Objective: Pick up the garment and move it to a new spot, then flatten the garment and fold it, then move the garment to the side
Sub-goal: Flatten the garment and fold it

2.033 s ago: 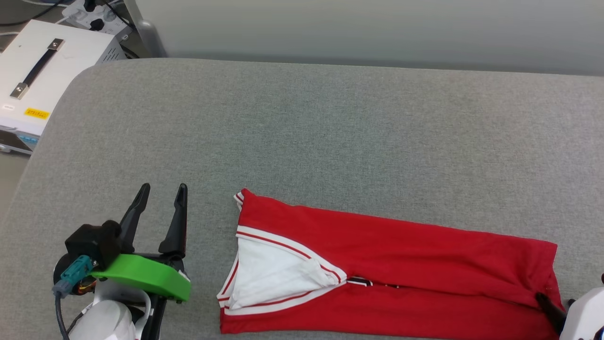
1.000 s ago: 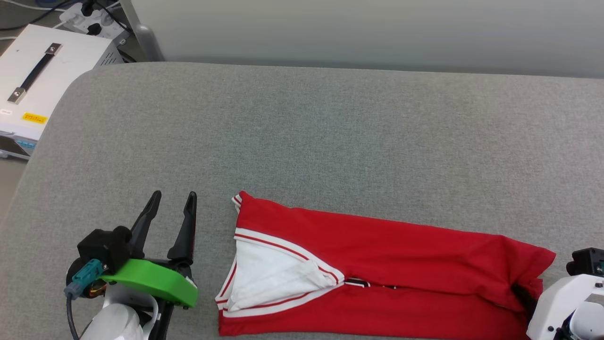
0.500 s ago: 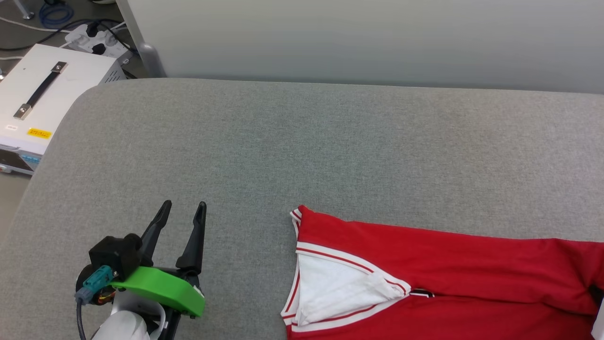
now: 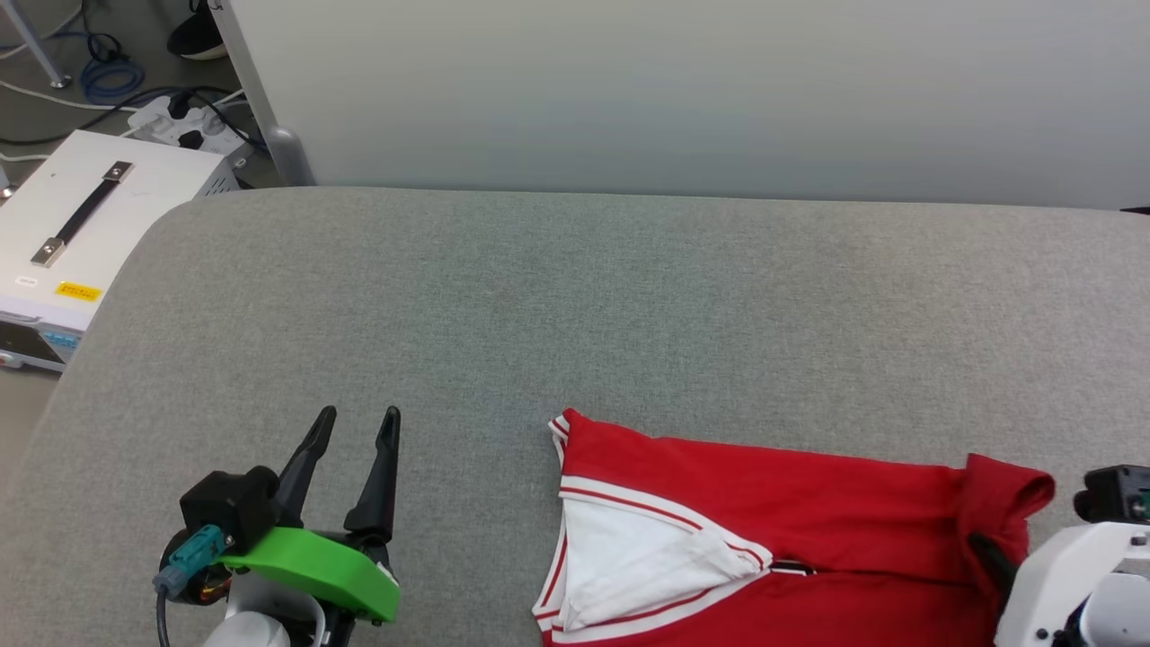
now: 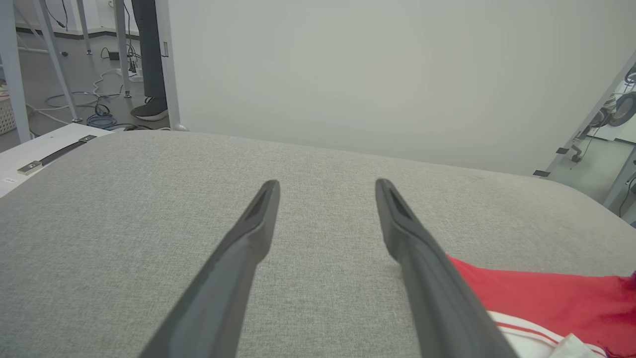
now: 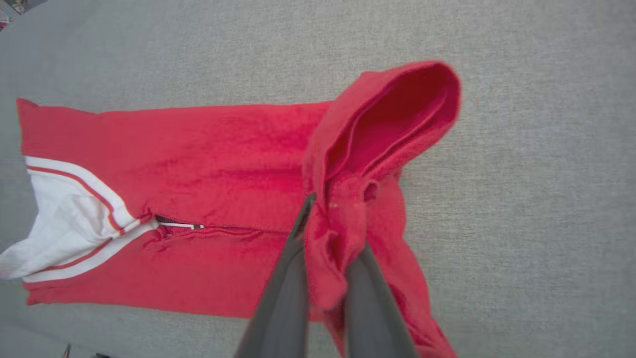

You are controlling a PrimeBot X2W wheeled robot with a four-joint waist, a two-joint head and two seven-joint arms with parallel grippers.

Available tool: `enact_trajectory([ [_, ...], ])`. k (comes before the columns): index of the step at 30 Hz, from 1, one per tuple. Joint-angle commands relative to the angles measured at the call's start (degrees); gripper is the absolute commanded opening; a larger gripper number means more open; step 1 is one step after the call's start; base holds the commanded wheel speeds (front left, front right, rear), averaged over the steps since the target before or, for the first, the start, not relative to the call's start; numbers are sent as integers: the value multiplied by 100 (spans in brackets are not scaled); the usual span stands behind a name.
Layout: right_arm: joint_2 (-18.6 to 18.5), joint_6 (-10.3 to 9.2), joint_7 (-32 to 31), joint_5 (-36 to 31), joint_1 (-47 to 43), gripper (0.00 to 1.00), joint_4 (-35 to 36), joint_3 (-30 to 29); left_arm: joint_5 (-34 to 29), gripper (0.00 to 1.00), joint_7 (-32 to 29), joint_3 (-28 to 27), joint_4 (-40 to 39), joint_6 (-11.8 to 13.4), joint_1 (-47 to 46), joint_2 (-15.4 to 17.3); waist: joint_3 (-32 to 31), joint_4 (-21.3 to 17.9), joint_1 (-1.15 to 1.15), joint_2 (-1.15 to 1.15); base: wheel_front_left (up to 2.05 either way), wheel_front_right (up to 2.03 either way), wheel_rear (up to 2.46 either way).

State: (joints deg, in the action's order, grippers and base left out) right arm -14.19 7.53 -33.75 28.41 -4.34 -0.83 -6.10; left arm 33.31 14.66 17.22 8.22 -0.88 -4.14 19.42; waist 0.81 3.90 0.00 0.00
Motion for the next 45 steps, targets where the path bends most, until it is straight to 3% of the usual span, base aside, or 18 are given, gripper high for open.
enact_trajectory([
  [1, 129, -4, -90, 94, -50, 0, 151, 110, -52, 100, 34, -30, 4, -47, 91, -59, -12, 3, 0, 0, 0, 0, 0],
  [9, 932, -4, -471, 352, 153, 0, 661, 800, -107, 100, 34, -156, 33, -102, 78, -151, 1, 28, 0, 0, 0, 0, 0],
  [14, 1119, -4, -516, 668, 339, 0, 646, 1288, -142, 100, 34, -294, 30, -124, 65, -162, 45, 65, 0, 0, 0, 0, 0],
  [20, 1129, -4, 78, 1477, 611, 0, 92, 1967, -193, 100, 34, -378, 49, -193, 15, -191, 87, 209, 0, 0, 0, 0, 0],
  [21, 1130, -4, 427, 1725, 862, 0, -358, 2283, -223, 100, 34, -410, 63, -228, -11, -210, 137, 307, 0, 0, 0, 0, 0],
  [27, 1130, -4, 911, 1819, 1278, 0, -1101, 2508, -269, 100, 34, -423, 84, -274, -58, -272, 236, 453, 0, 0, 0, 0, 0],
  [28, 1130, -4, 978, 1810, 1337, 15, -1209, 2534, -275, 100, 34, -426, 89, -281, -65, -281, 251, 472, 0, 0, 0, 0, 0],
  [29, 1130, -4, 1070, 1807, 1407, 99, -1328, 2574, -283, 100, 34, -431, 98, -289, -70, -290, 262, 489, 0, 0, 0, 0, 0],
  [39, 1131, -4, 1360, 2301, 1639, 100, -1456, 3447, -345, 100, 34, -525, 165, -332, -62, -333, 191, 512, 0, 0, 0, 0, 0],
  [43, 1131, -4, 1408, 2160, 1711, 100, -1406, 3450, -378, 100, 34, -567, 144, -340, -39, -346, 136, 453, 0, 0, 0, 0, 0],
  [45, 1131, -4, 1474, 1783, 1827, 100, -1348, 3385, -398, 100, 34, -579, 126, -343, -30, -360, 118, 418, 0, 0, 0, 0, 0],
])
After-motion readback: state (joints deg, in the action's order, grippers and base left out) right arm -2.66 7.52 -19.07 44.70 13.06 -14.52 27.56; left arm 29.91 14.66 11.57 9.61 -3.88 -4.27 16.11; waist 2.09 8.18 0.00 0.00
